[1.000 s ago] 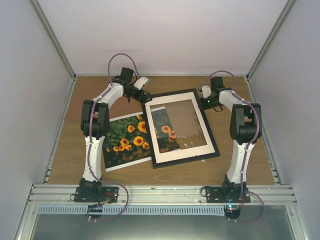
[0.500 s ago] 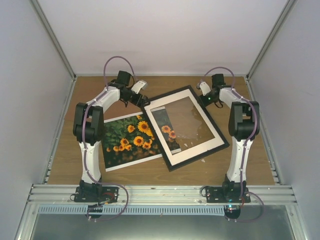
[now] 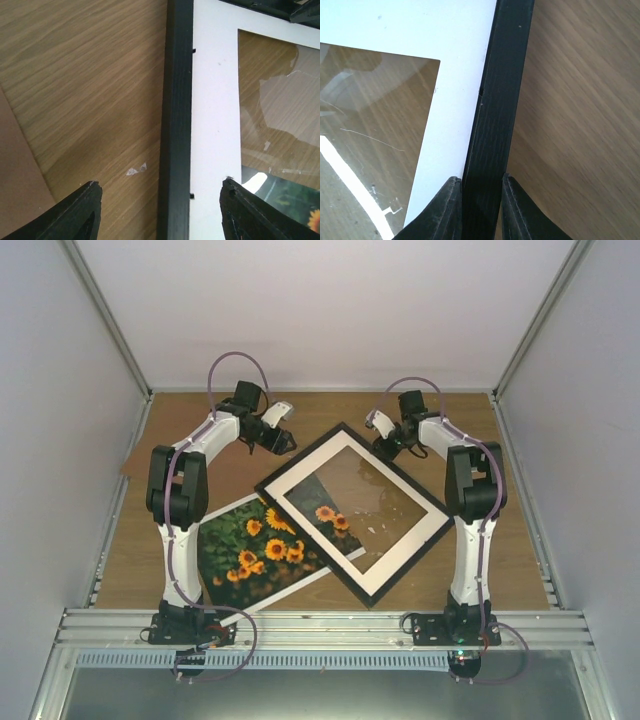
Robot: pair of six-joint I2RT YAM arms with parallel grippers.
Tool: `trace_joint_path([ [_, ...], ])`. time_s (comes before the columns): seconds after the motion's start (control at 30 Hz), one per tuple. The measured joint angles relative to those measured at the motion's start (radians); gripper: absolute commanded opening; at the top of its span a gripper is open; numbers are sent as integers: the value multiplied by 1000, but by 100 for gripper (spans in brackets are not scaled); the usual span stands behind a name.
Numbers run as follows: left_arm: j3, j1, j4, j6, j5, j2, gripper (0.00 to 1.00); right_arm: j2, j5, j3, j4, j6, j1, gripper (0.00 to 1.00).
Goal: Put the photo into the frame
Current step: Adjust the photo frame item on the photo frame.
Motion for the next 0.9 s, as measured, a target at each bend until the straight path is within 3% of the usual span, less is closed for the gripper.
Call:
trace_joint_path([
  [0.9,-79,-78,-51,87,-158,0,52,8,-27,8,-8,-15,21,6],
])
